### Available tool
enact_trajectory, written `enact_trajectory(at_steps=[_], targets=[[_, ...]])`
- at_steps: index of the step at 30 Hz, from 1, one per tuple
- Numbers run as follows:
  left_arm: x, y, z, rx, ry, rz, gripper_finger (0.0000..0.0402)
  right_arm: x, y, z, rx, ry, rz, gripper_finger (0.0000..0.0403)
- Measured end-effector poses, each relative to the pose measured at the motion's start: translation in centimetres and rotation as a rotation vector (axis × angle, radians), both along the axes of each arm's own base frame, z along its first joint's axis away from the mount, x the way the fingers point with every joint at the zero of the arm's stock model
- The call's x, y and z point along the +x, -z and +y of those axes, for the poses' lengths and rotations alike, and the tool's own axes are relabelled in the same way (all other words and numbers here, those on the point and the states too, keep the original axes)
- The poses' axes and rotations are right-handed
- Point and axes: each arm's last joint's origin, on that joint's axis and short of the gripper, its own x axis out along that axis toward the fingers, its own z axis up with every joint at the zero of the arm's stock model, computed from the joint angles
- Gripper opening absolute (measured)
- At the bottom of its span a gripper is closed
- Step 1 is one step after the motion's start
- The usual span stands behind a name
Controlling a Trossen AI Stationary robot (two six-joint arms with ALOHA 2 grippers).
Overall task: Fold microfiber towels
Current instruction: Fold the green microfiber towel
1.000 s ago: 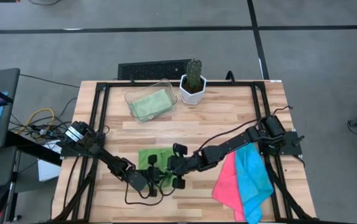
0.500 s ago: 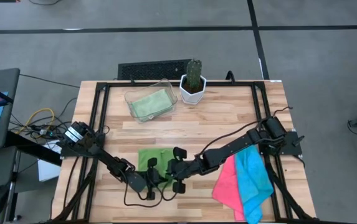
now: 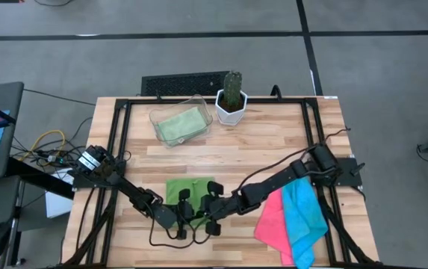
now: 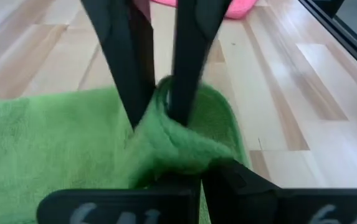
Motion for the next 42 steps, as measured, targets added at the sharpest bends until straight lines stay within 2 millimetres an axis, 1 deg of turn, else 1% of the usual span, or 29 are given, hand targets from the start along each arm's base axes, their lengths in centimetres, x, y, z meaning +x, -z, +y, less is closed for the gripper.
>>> enact_trajectory(at_steps=[2,4,7,18,20,22,25,27,31,34,36,39,42], targets=[[0.0,0.1,0.0,-0.007,0.000,0.007,0.0000,0.6,0.5,0.4,0.033,-0.006,-0.043,0.0072],[-0.1,0.2,0.0,-0.007,0.002,0.020,0.0000,0.5,1.1,0.5,0.028,-0.010,-0.025,0.0072],[-0.3,0.4,-0.1,-0.004,0.023,0.048,0.0000,0.7,2.0,0.7,0.044,-0.007,-0.027,0.0072],[-0.7,0.8,-0.1,-0.040,0.009,0.111,0.0000,0.6,3.0,1.5,0.066,-0.045,-0.018,0.0072],[-0.7,0.6,-0.2,-0.051,0.018,0.121,0.0000,0.6,3.0,1.7,0.065,-0.050,-0.024,0.0072],[-0.6,0.4,-0.3,-0.048,0.024,0.133,0.0000,0.7,3.5,1.8,0.062,-0.053,-0.025,0.0072],[-0.3,0.2,-0.6,-0.029,0.027,0.158,0.0000,0.7,3.8,1.7,0.059,-0.054,-0.017,0.0072],[-0.1,-0.1,-0.7,-0.006,0.025,0.188,0.0000,0.7,4.3,1.8,0.058,-0.053,-0.016,0.0072],[0.1,-1.7,-0.8,0.045,0.030,0.266,0.0000,0.7,4.4,2.0,0.058,-0.080,-0.021,0.0072],[0.1,-3.8,-0.9,0.084,0.014,0.302,0.0000,0.7,4.6,2.0,0.055,-0.088,-0.020,0.0081],[0.0,-5.5,-0.9,0.094,-0.018,0.290,0.0000,0.7,4.8,2.1,0.052,-0.091,-0.016,0.0094],[-0.8,-7.0,-0.9,0.141,-0.046,0.311,0.0000,0.9,4.7,1.9,0.056,-0.085,-0.031,0.0119],[-1.6,-8.8,-1.1,0.143,-0.079,0.269,0.0000,1.2,4.6,1.5,0.061,-0.074,-0.047,0.0144]])
